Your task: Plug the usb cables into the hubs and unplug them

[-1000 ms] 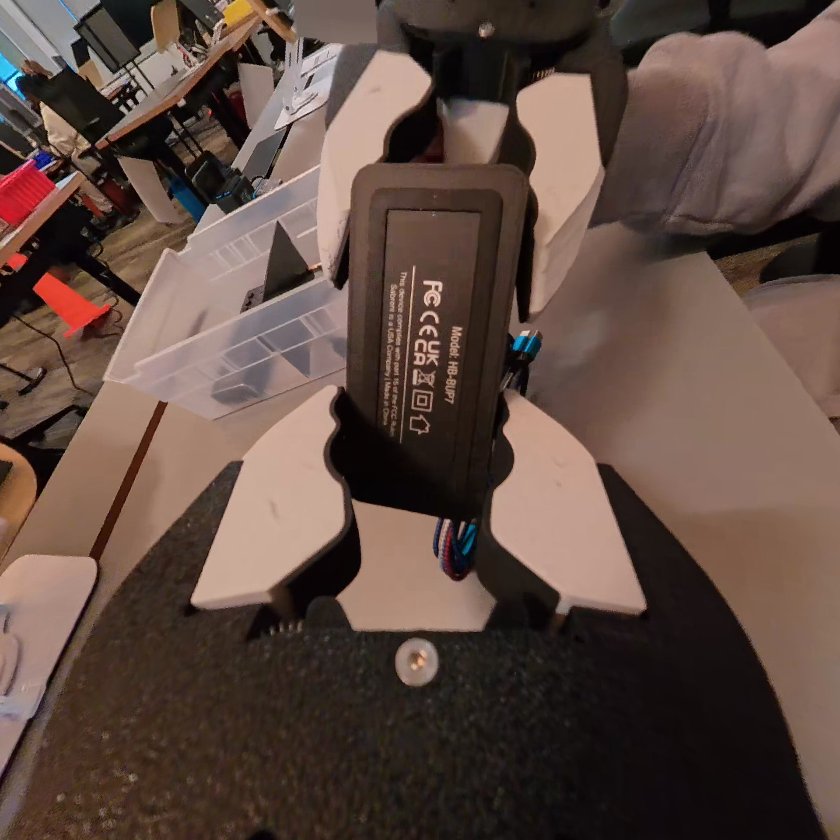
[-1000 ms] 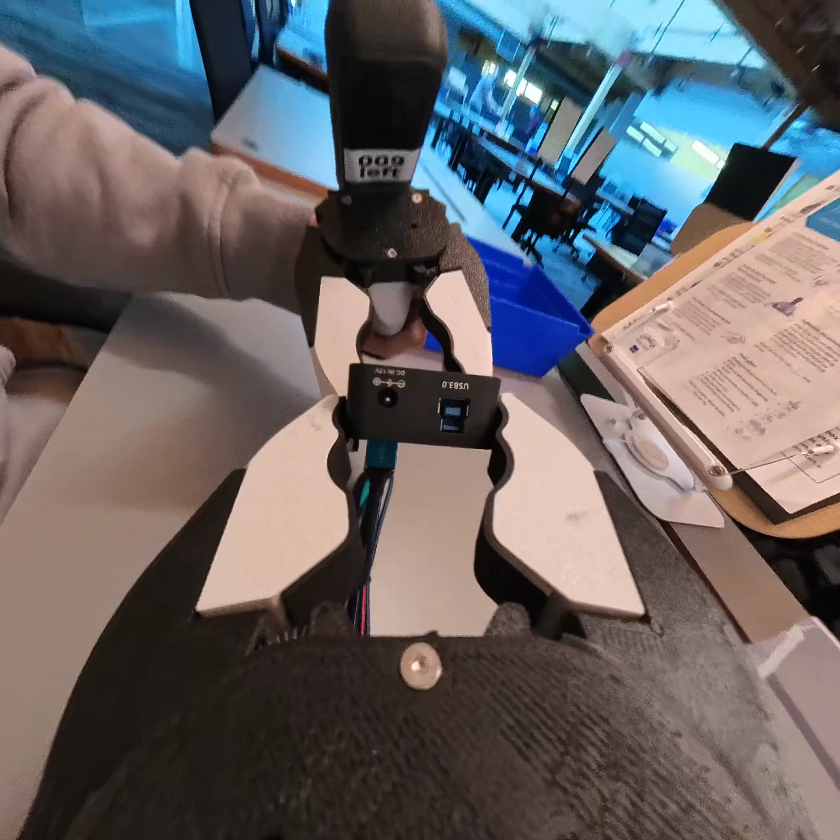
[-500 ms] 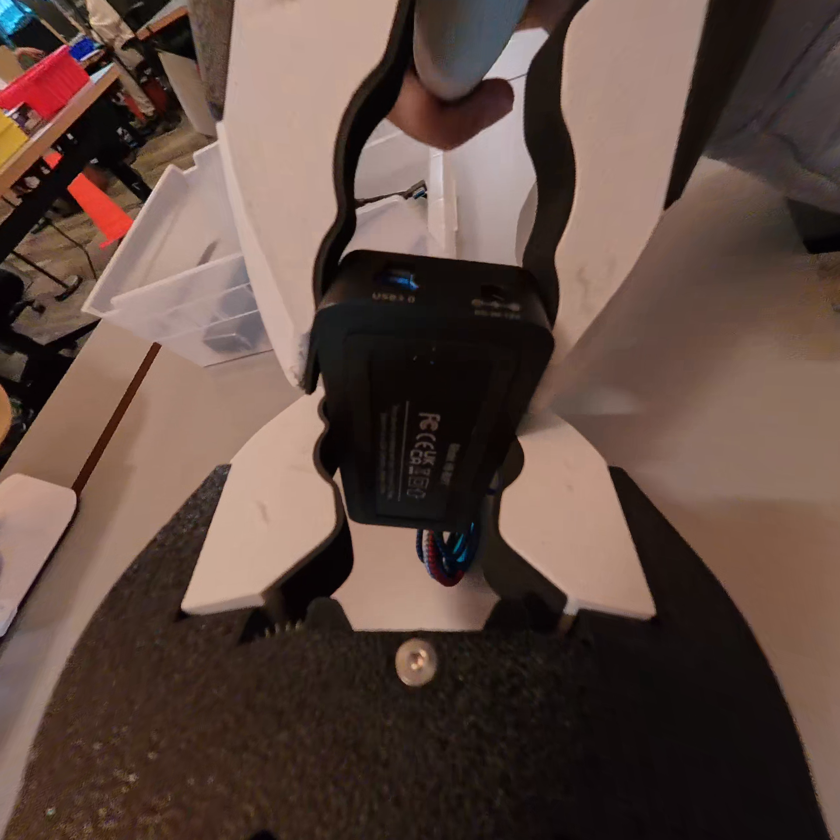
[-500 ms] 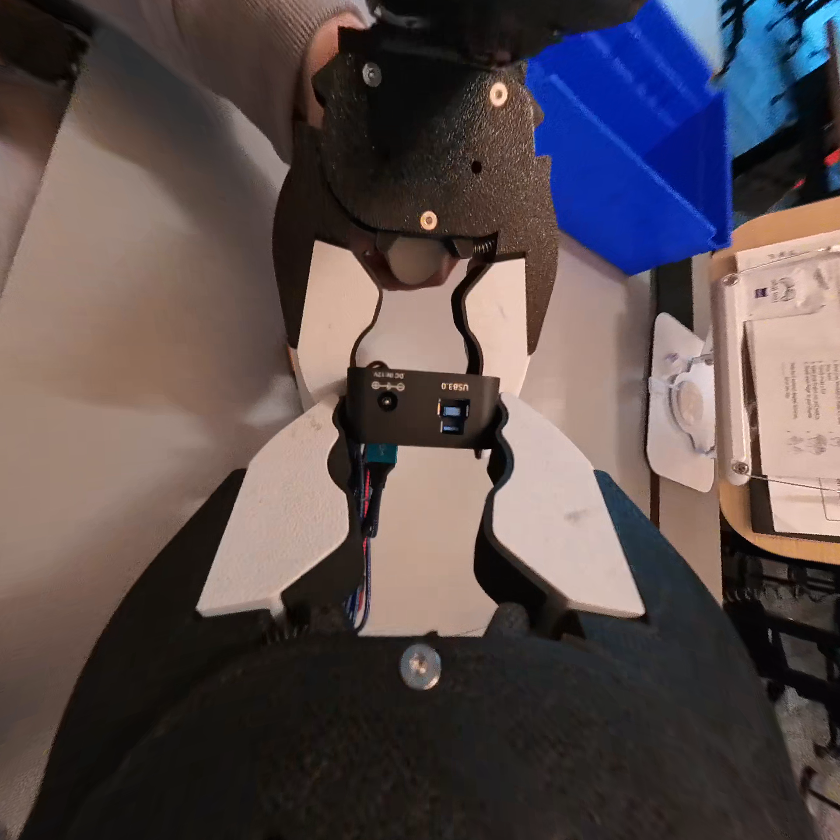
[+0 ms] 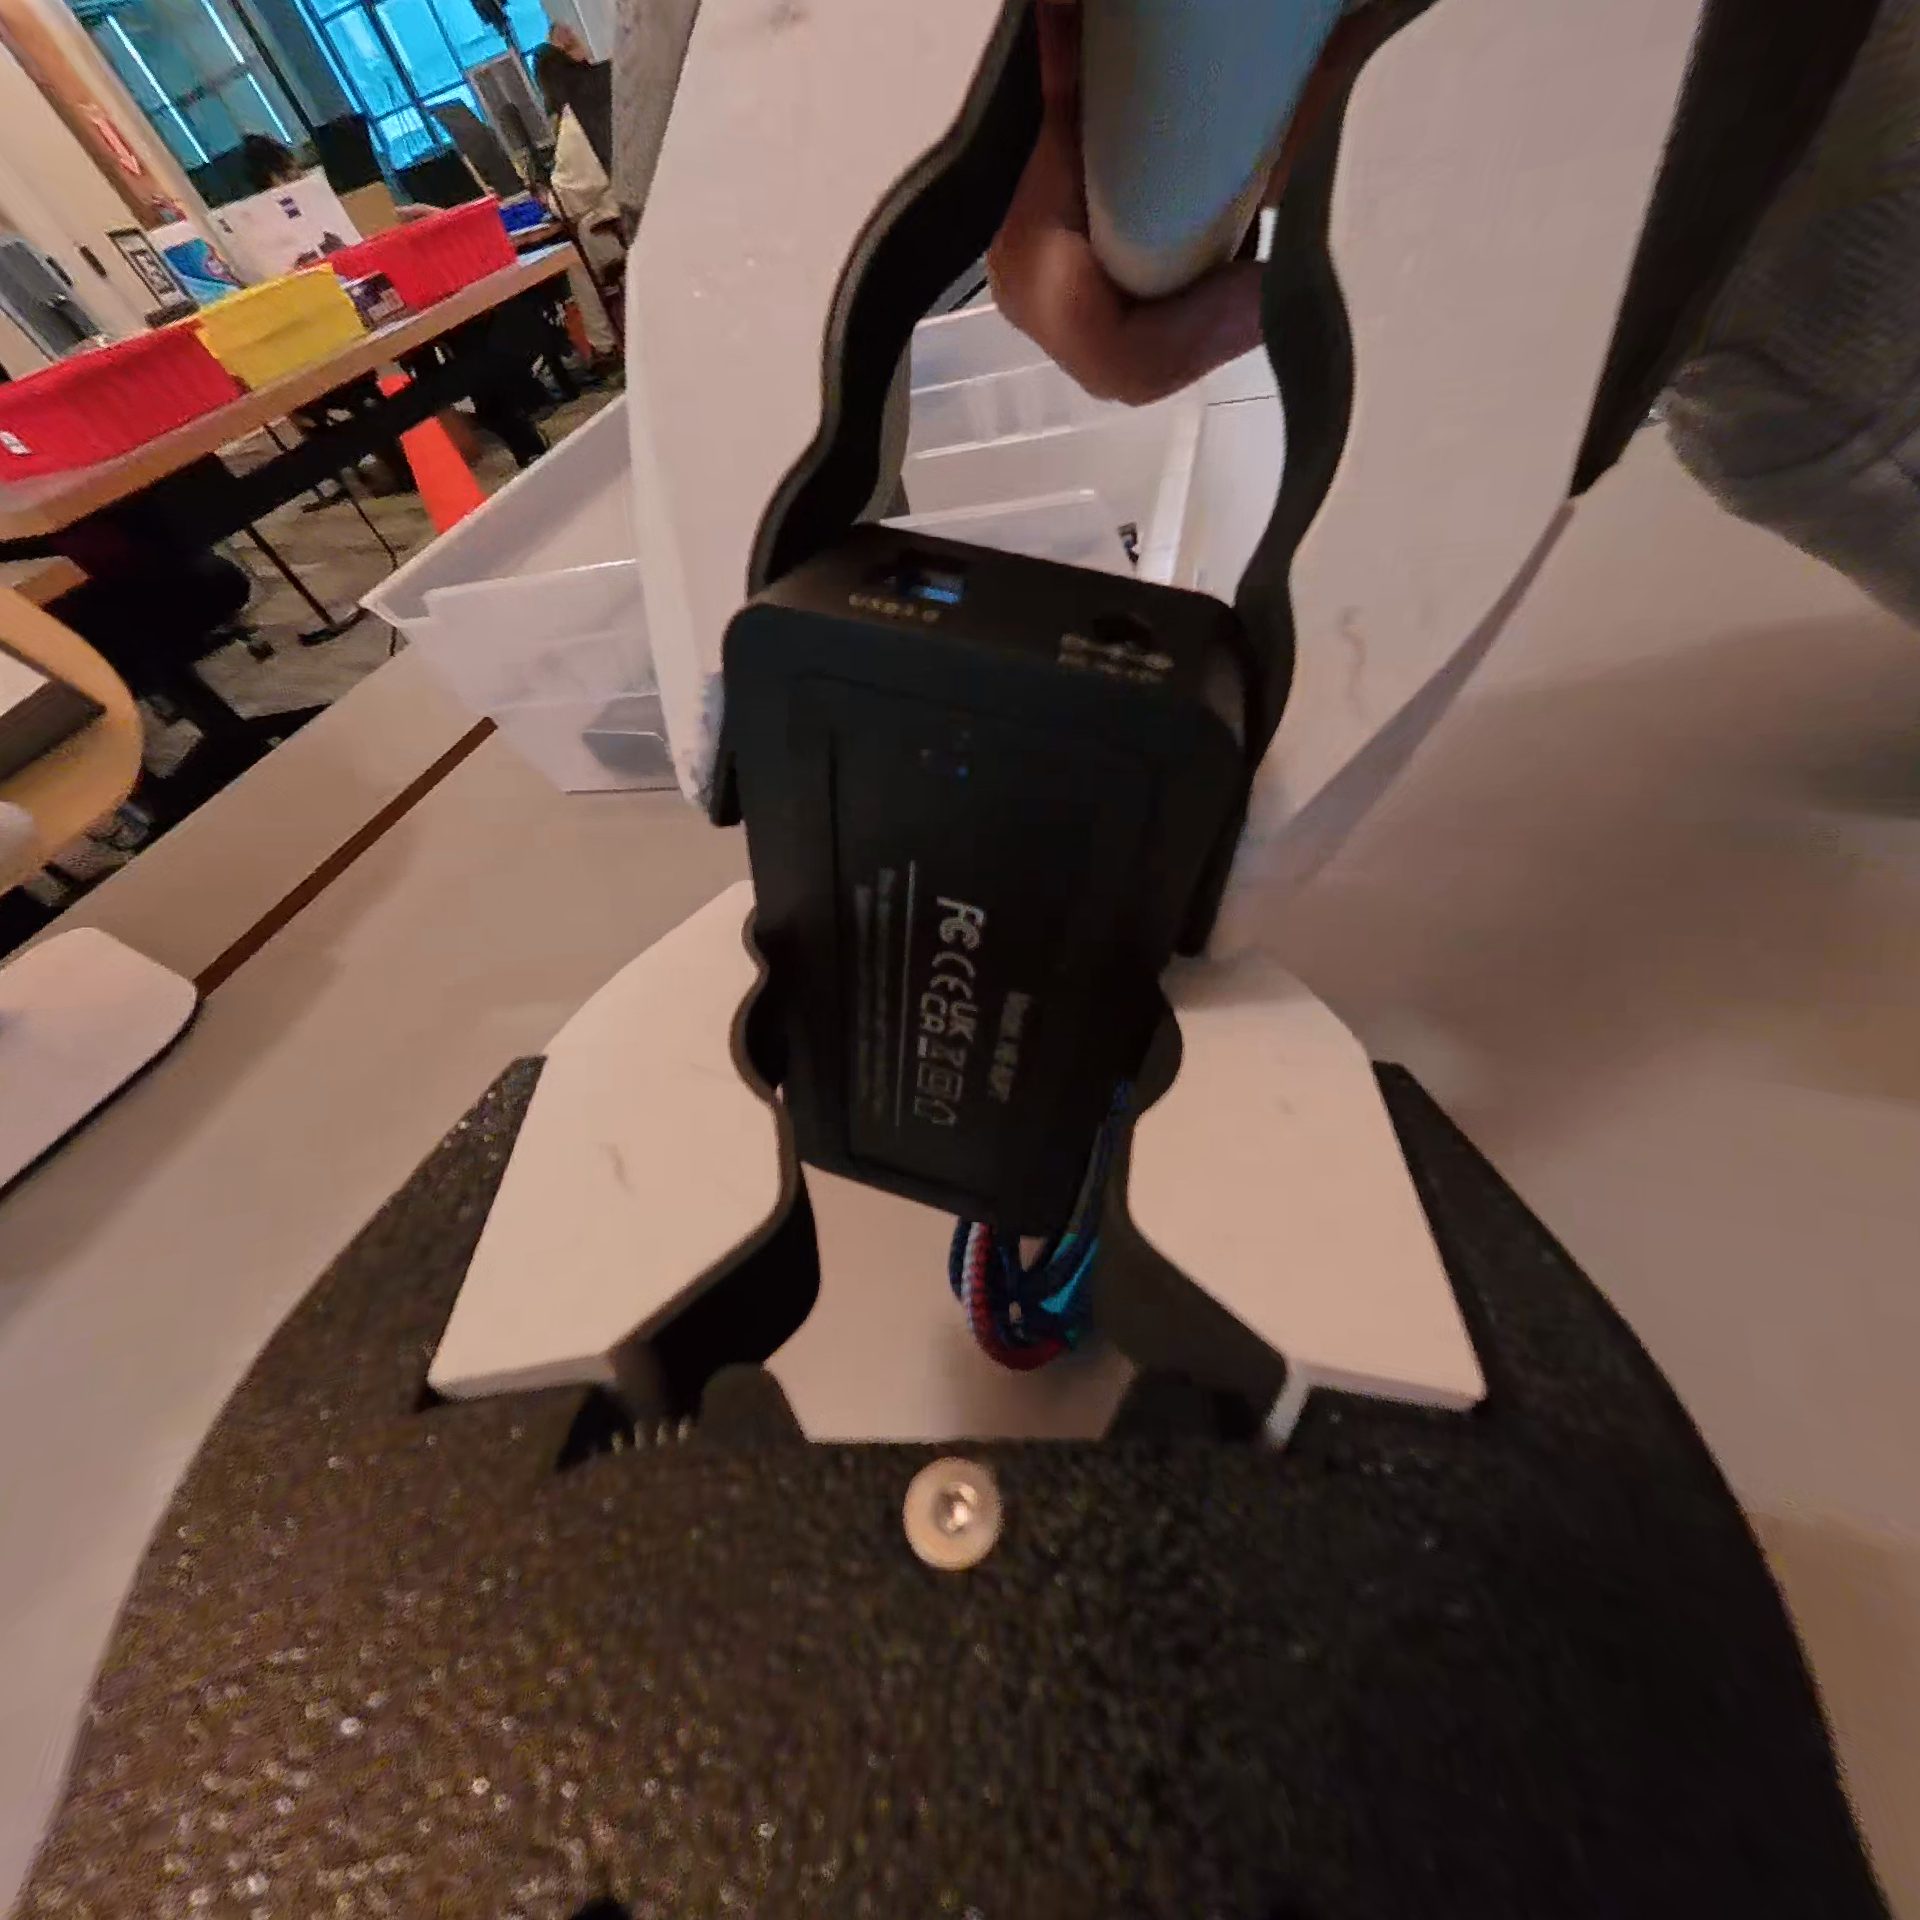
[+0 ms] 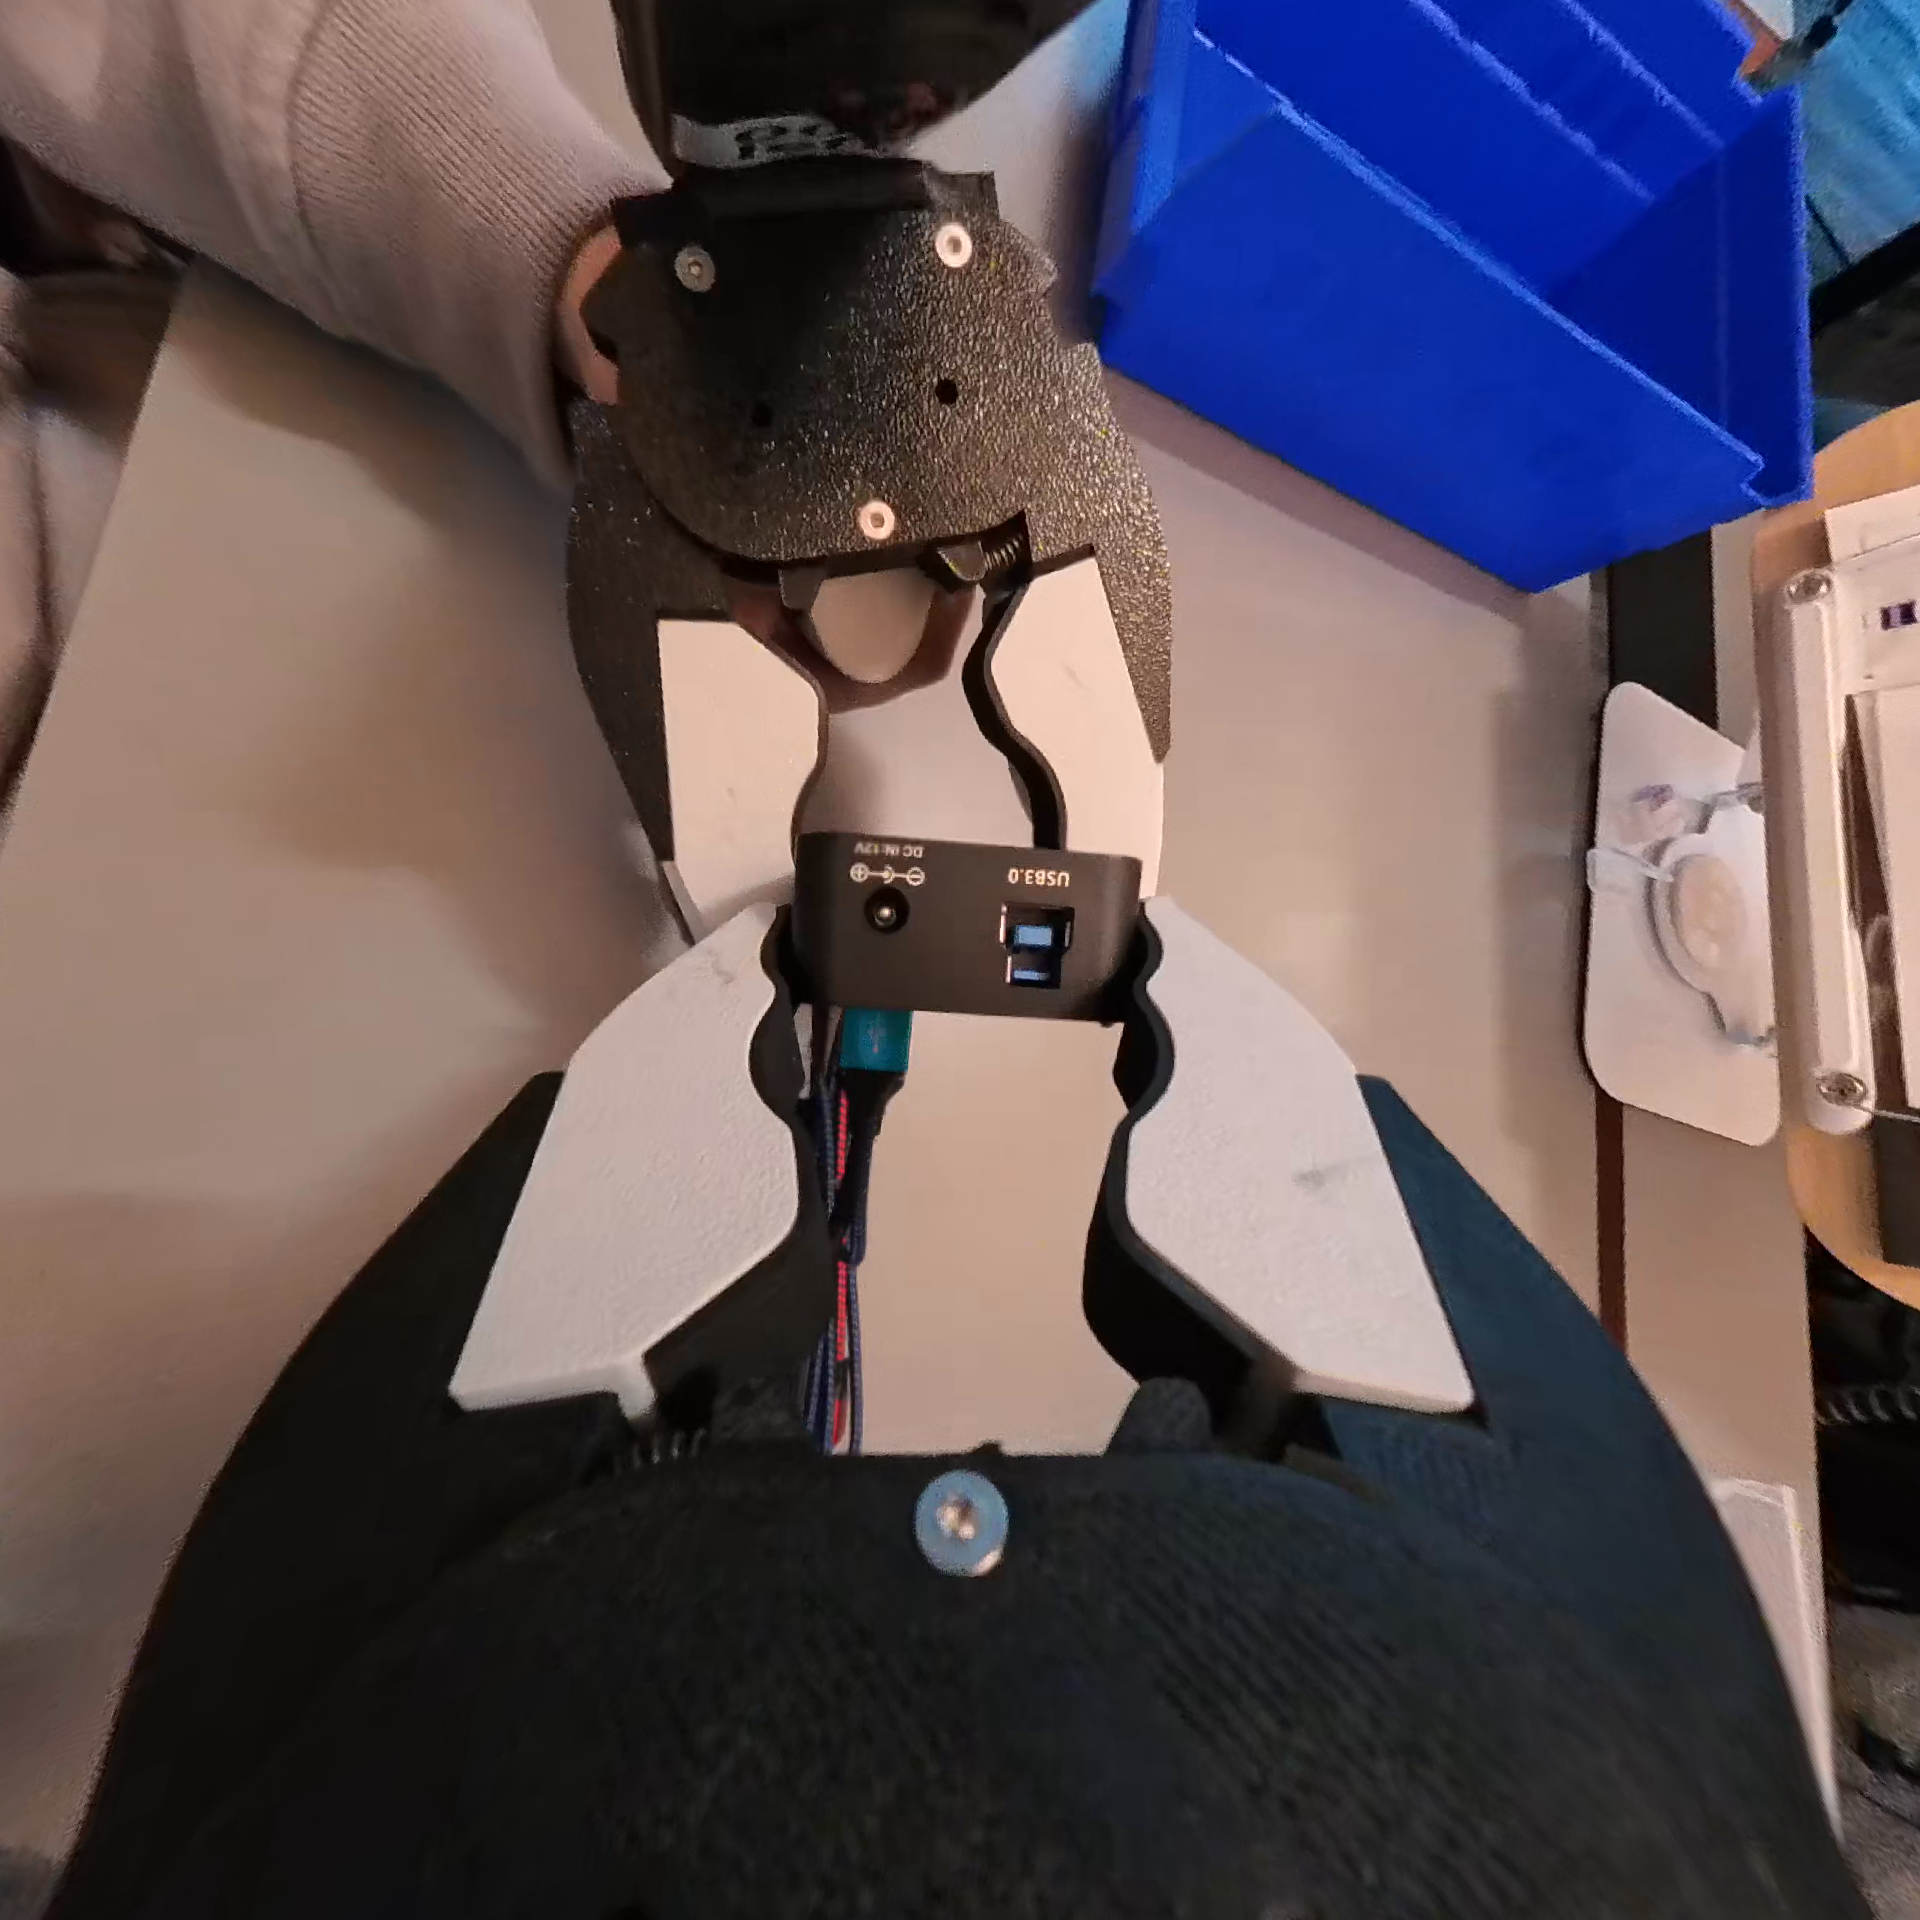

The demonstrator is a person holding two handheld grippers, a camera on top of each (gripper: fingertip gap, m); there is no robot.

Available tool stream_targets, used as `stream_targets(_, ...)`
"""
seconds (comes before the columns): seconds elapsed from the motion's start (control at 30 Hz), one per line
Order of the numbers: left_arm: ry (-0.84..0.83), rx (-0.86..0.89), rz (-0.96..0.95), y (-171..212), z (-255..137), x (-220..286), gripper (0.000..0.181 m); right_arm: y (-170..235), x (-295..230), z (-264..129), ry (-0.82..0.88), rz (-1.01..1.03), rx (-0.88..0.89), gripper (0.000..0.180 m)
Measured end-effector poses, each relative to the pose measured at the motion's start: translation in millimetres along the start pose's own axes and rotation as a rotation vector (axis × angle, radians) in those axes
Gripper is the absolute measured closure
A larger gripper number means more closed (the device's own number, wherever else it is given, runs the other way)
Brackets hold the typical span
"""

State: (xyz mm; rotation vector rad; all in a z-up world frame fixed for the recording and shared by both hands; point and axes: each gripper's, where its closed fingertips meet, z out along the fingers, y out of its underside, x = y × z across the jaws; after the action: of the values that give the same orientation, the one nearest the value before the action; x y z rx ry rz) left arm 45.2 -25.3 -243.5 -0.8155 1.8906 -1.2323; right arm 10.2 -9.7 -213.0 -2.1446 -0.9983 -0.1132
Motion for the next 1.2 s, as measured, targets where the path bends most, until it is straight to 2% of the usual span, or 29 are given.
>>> stream_targets(0.03, 0.003, -0.003, 0.002, 1, -1, 1, 0.116, 0, -1, 1, -0.011, -0.003, 0.004, 0.12)
stream_targets(0.2, 0.043, 0.023, -0.007, 8, -4, 2, 0.116, -4, -3, 10, -0.039, -0.016, -0.013, 0.119)
stream_targets(0.6, 0.162, 0.16, -0.002, -2, -28, 13, 0.12, -29, -14, 7, -0.213, -0.016, 0.18, 0.12)
stream_targets(0.83, 0.152, 0.149, -0.013, -3, -36, 8, 0.12, -32, -10, 8, -0.162, -0.001, 0.168, 0.119)
stream_targets(0.93, 0.13, 0.147, -0.065, 0, -38, 3, 0.121, -32, 2, 9, -0.067, 0.042, 0.151, 0.119)
stream_targets(1.1, 0.113, 0.242, -0.172, -8, -50, -12, 0.121, -35, 16, -21, 0.13, 0.196, 0.315, 0.13)
stream_targets(1.2, 0.162, 0.336, -0.18, -20, -59, -8, 0.12, -31, 2, -29, 0.118, 0.24, 0.425, 0.139)
